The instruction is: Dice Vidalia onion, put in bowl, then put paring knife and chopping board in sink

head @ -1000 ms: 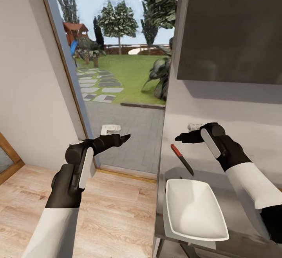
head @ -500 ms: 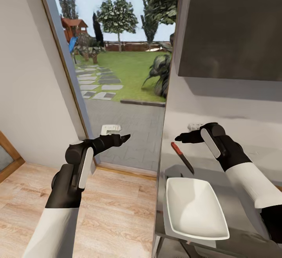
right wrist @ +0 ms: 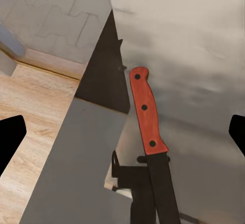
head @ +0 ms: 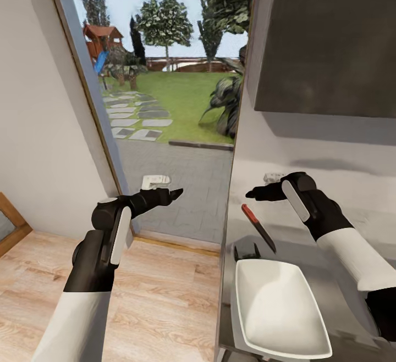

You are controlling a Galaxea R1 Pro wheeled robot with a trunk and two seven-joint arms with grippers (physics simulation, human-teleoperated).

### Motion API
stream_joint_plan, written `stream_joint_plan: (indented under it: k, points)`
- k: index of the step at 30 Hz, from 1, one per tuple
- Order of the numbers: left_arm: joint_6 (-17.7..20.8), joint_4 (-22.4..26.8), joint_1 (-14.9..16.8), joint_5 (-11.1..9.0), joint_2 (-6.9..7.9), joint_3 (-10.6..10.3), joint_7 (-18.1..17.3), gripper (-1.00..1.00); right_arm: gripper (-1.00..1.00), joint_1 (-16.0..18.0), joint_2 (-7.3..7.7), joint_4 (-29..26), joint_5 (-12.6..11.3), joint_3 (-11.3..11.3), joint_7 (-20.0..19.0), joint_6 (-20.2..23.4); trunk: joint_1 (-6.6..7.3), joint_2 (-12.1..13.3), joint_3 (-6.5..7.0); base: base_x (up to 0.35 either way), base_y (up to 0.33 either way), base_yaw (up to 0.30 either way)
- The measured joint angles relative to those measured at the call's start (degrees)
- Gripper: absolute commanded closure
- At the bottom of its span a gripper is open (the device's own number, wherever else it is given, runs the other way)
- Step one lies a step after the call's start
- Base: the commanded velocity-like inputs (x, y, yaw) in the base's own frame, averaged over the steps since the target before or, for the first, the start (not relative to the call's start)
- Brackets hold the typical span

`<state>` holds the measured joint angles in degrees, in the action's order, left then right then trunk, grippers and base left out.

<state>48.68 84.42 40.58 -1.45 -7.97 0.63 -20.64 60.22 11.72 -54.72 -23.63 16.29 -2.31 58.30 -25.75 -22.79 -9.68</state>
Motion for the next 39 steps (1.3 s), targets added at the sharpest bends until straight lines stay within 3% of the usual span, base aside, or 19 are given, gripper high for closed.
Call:
stream_joint_plan:
  k: [39]
  points:
    - [0.0, 0.0, -0.01, 0.0, 0.0, 0.0, -0.01, -1.0, -1.0, 0.0, 0.26, 0.01, 0.01, -0.18, 0.05, 0.03, 0.0, 0.0, 0.0, 0.057, 0.0, 0.0]
